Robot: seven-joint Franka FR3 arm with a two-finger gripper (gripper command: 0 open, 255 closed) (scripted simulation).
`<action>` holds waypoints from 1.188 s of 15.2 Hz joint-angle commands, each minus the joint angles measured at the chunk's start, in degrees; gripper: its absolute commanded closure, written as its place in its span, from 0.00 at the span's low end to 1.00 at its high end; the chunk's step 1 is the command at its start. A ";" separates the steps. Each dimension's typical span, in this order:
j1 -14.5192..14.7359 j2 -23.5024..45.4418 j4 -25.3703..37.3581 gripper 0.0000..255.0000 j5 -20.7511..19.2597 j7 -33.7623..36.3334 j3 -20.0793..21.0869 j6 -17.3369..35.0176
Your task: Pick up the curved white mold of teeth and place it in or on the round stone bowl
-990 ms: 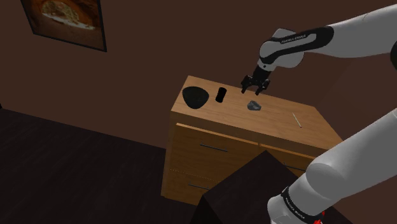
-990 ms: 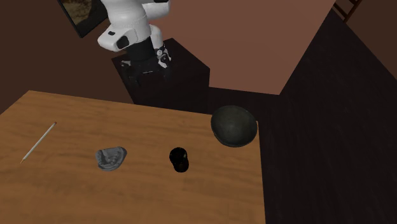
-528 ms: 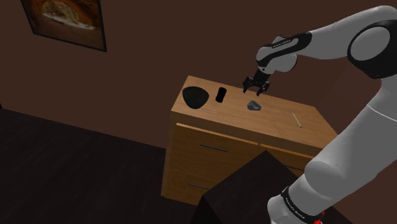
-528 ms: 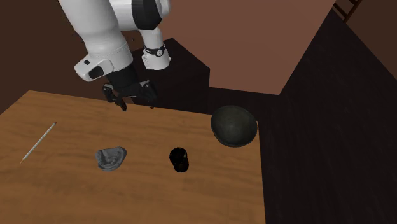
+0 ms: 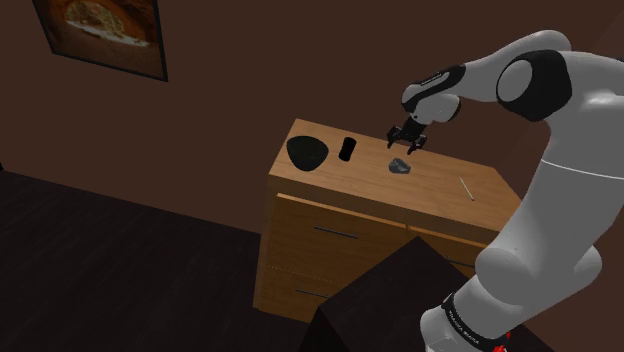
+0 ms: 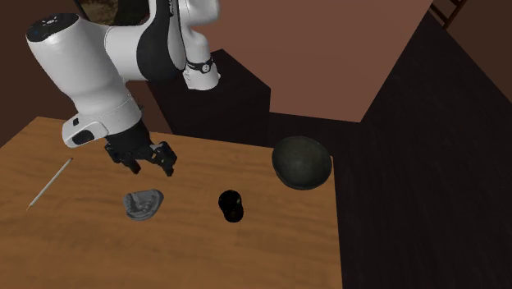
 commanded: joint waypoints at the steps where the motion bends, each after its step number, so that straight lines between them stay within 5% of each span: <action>1: -1.61 3.65 3.59 0.00 1.85 -0.10 -0.19 0.18; 4: -4.05 8.53 8.35 0.00 4.20 -0.06 -0.27 0.44; 18: -4.93 12.92 9.11 0.00 6.13 -1.21 1.12 3.91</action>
